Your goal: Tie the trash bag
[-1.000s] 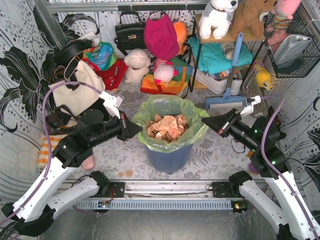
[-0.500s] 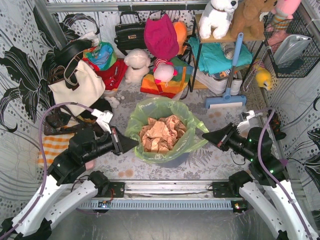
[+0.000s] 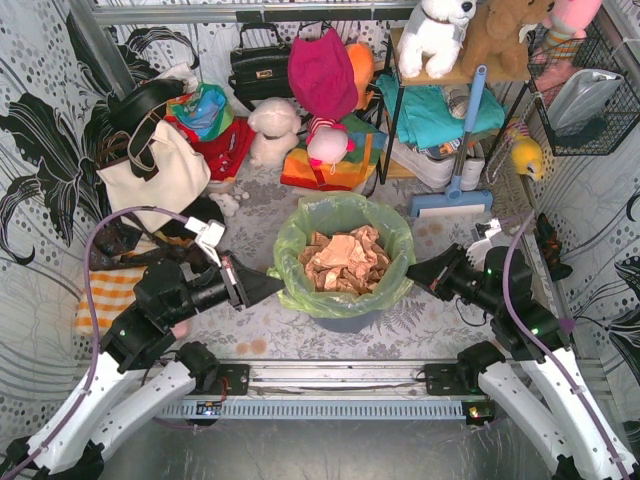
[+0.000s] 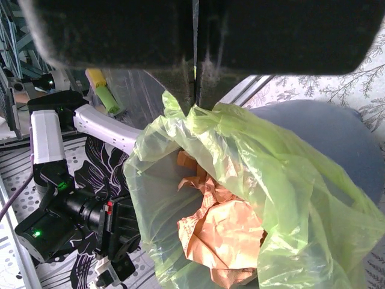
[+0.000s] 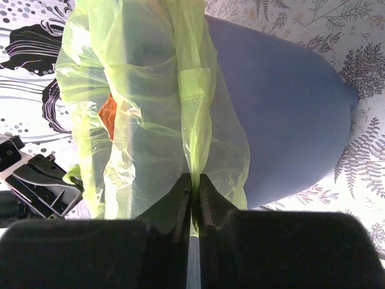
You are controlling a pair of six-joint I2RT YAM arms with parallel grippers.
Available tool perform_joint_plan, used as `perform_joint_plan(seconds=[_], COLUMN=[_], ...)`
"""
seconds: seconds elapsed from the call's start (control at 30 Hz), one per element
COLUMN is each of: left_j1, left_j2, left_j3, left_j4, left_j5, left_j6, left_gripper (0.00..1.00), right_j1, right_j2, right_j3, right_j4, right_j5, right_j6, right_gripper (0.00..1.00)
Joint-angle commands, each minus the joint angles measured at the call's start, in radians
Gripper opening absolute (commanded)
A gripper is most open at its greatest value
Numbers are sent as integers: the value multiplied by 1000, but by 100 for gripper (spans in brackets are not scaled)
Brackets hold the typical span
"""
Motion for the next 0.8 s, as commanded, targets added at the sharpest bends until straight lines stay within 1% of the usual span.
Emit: perform_joint_plan(seconds=[0.0,0.07,0.17,0.23,0.27,0.4,0.53,0.63,0.7,0.77], left_j1=[-2,-1,-2,-2,-1,-2,-2,-2,-2,-2], left_j2=[27,22,-7,-27,-34,-49,-38,-31,-29,-25], left_j3=[17,13,-16,-34,-45,-66,-63,-64,-70,-77], left_j4=[96,66,6,-25,-32,-37,-33,-30,-27,-25], left_j5=[29,25,-3,-6,-4,3,7,12,13,15], left_j6=[-2,0,-1,-5,-8,-27,-23,-21,-18,-19], left_gripper=[0,0,0,0,0,0,1,1,1,1], right_j1=[2,3,2,2,2,2,2,-1,-24,-94], right_j2=[10,4,-15,-16,-14,-23,-79,-137,-174,-196], right_j3=[41,65,110,150,172,231,211,170,156,154], right_j4=[16,-39,-136,-202,-230,-310,-357,-336,-333,-346], right_j5=[12,44,104,127,133,102,47,4,-9,-61], right_j6=[-7,-8,-11,-20,-24,-7,69,143,175,174], right_gripper=[12,21,41,49,51,56,56,55,53,52])
